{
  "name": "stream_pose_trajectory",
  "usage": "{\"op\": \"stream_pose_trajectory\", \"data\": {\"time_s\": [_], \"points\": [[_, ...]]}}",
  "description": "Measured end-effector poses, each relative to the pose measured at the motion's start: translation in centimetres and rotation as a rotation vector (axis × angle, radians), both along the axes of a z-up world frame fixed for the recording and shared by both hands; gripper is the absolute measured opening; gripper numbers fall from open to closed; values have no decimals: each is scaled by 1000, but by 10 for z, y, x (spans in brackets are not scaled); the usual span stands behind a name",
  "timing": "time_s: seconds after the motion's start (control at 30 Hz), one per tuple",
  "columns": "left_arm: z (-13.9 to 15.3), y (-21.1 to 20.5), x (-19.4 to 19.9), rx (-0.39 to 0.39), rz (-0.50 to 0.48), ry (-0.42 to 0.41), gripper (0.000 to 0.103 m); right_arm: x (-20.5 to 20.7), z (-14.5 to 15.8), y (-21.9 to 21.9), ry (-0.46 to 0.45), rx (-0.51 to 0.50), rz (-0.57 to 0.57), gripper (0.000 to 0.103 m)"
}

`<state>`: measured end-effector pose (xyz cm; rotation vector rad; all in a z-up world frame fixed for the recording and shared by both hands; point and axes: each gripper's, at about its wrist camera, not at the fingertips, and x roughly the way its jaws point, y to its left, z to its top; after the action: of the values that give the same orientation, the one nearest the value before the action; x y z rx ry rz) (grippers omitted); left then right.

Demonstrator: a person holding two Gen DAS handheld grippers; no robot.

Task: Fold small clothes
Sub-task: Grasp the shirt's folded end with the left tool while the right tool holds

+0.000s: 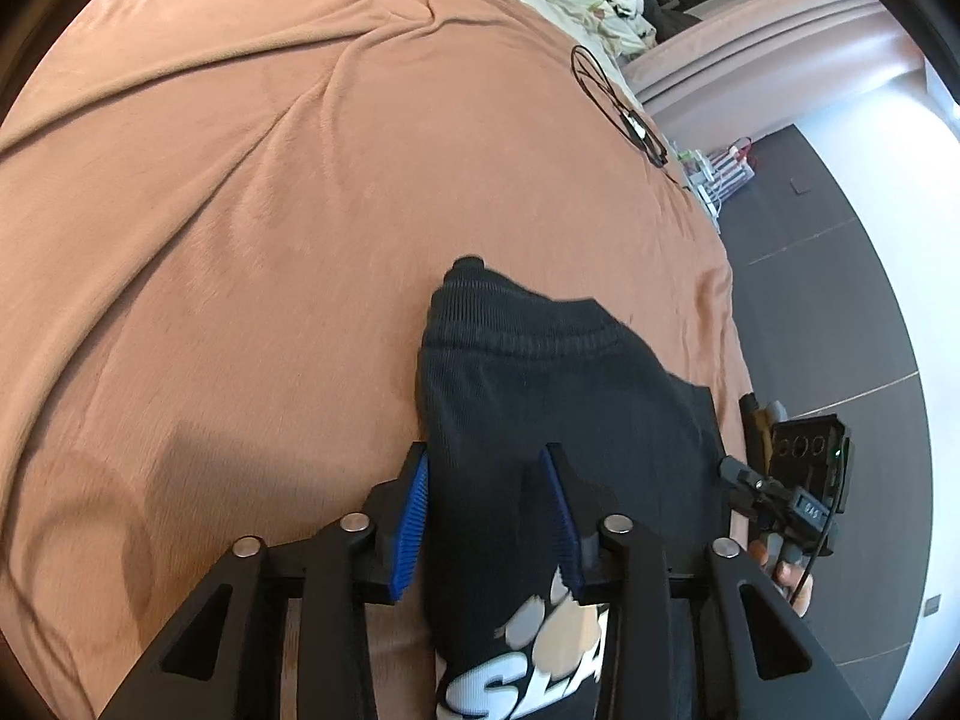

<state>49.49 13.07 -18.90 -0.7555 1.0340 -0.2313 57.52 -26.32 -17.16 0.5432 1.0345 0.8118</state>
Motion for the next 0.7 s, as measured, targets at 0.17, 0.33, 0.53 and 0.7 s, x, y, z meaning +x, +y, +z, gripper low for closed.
{"op": "stream_pose_trajectory", "data": {"time_s": [0.17,0.33,0.53,0.7], "points": [[-7,3,16,-49,3,1,33,9,-6,-5,18,42,28,41],[-10,1,30,-73,2,2,32,17,-5,5,15,1,65,41],[-5,-2,25,-41,3,-1,14,17,1,10,-1,-84,48,18],[11,-1,19,-27,-2,-43,7,8,20,21,-56,-177,26,14]]}}
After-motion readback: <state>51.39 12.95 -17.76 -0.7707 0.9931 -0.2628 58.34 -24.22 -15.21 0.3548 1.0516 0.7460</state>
